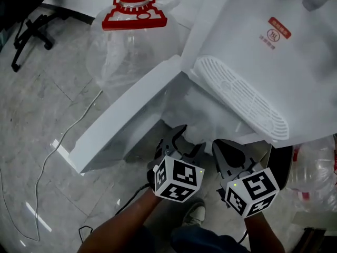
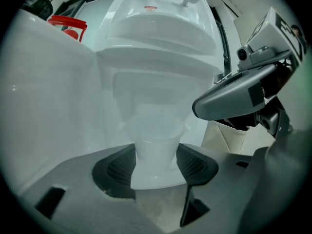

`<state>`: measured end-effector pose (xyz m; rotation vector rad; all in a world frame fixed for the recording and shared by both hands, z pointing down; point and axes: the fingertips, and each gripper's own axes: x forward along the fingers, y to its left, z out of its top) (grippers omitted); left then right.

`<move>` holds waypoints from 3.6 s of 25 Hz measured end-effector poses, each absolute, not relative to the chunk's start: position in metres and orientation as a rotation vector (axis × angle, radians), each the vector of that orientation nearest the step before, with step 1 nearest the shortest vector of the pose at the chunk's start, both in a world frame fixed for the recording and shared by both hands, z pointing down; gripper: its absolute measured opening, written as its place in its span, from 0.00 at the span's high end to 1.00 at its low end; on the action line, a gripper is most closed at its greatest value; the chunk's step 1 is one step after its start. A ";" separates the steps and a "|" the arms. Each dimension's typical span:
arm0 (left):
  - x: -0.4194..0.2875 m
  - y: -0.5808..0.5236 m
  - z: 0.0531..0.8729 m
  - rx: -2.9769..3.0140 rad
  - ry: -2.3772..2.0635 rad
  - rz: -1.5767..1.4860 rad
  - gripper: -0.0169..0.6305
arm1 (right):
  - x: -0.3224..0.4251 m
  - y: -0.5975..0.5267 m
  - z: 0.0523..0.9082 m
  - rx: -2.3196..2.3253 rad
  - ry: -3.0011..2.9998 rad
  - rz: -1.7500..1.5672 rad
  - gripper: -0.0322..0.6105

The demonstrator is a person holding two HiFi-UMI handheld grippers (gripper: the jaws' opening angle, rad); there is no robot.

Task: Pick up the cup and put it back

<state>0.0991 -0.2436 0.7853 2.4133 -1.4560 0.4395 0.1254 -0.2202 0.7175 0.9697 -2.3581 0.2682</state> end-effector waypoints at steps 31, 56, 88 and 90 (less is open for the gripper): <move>0.153 -0.333 0.901 2.451 -1.448 0.516 0.56 | 0.142 -0.276 0.774 1.009 -2.441 0.266 0.92; 0.163 -0.354 0.922 2.437 -1.440 0.509 0.56 | 0.154 -0.275 0.779 1.042 -2.439 0.330 0.92; 0.121 -0.248 0.828 2.398 -1.397 0.489 0.77 | 0.148 -0.224 0.729 1.006 -2.320 0.502 0.92; 0.116 -0.234 0.806 2.397 -1.396 0.492 0.79 | 0.144 -0.217 0.712 0.997 -2.310 0.514 0.92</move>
